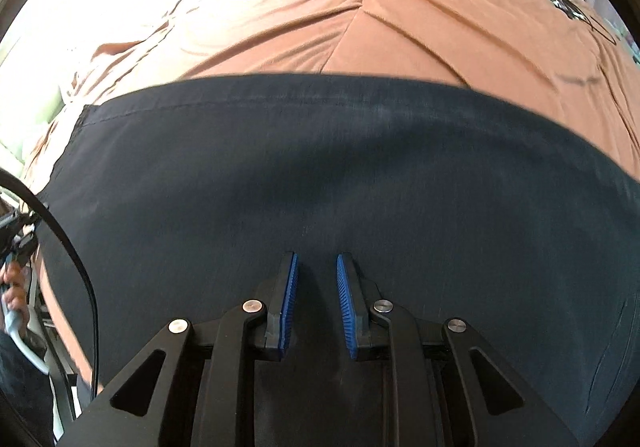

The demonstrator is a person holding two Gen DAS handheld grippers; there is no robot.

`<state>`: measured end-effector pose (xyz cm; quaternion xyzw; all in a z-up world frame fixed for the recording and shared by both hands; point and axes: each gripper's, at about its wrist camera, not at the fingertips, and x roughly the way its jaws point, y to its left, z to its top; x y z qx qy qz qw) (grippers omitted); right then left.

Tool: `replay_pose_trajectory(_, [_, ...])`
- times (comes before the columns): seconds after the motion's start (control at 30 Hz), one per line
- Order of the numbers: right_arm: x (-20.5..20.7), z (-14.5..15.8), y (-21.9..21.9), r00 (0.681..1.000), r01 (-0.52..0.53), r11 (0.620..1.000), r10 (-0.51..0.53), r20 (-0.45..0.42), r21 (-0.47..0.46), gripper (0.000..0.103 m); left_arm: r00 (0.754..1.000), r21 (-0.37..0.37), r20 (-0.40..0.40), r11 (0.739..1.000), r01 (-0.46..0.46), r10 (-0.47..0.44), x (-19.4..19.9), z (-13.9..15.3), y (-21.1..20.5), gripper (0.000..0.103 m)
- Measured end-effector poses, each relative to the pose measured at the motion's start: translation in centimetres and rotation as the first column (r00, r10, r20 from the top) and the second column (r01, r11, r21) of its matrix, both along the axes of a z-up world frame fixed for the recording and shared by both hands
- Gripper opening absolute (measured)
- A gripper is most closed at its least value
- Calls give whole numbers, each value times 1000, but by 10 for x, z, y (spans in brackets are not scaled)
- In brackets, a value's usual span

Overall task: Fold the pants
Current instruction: 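Lift the jeans leg hem with the left tool while the right tool holds the jeans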

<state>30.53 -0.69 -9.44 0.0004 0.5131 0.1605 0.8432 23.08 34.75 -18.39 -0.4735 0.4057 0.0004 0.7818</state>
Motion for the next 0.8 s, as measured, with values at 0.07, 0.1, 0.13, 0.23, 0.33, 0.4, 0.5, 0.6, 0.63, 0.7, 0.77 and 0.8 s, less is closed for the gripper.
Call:
replay_pose_trajectory(0.07, [14, 0, 2, 1000, 11, 1000, -11, 4, -6, 17, 1000, -11, 3, 1000, -5, 6, -1, -2, 0, 12])
replay_pose_trajectory(0.1, [20, 0, 3, 1000, 19, 1000, -19, 1, -2, 17, 1000, -25, 7, 1000, -9, 10, -1, -3, 0, 12])
replay_pose_trajectory(0.13, [28, -1, 3, 1000, 28, 1000, -28, -1, 1, 15, 1000, -38, 10, 999, -15, 15, -2, -5, 1, 12])
replay_pose_trajectory(0.23, [50, -4, 2, 999, 53, 999, -53, 1, 4, 8, 1000, -32, 11, 999, -16, 16, -2, -5, -2, 12])
replay_pose_trajectory(0.33, [69, -7, 1, 998, 68, 998, -68, 1, 8, 5, 1000, -36, 12, 999, -18, 19, -2, -5, -6, 12])
replay_pose_trajectory(0.4, [79, -10, 2, 997, 72, 997, -72, 3, 10, 4, 1000, -31, 10, 999, -19, 20, -1, -5, -9, 12])
replay_pose_trajectory(0.5, [90, -15, 1, 996, 87, 996, -87, 8, 19, 2, 1000, -23, 1, 1000, -22, 22, 1, -6, -10, 12])
replay_pose_trajectory(0.6, [93, -15, -1, 996, 88, 996, -89, 20, 16, 2, 999, -20, -6, 999, -33, 33, 6, -6, -11, 12])
replay_pose_trajectory(0.63, [95, -16, 0, 995, 94, 995, -94, 14, 20, 2, 999, -22, -7, 999, -41, 41, 7, -6, -11, 12])
replay_pose_trajectory(0.7, [96, -16, 0, 995, 102, 994, -103, 7, 27, 2, 999, -20, -11, 999, -50, 50, 10, -6, -11, 11])
replay_pose_trajectory(0.77, [87, -15, 2, 996, 92, 996, -92, 3, 18, 2, 999, -3, -13, 999, -50, 50, 11, -2, -12, 6])
replay_pose_trajectory(0.8, [83, -14, 0, 996, 85, 996, -85, 0, 13, 2, 999, 4, -12, 999, -49, 49, 11, 1, -13, 5])
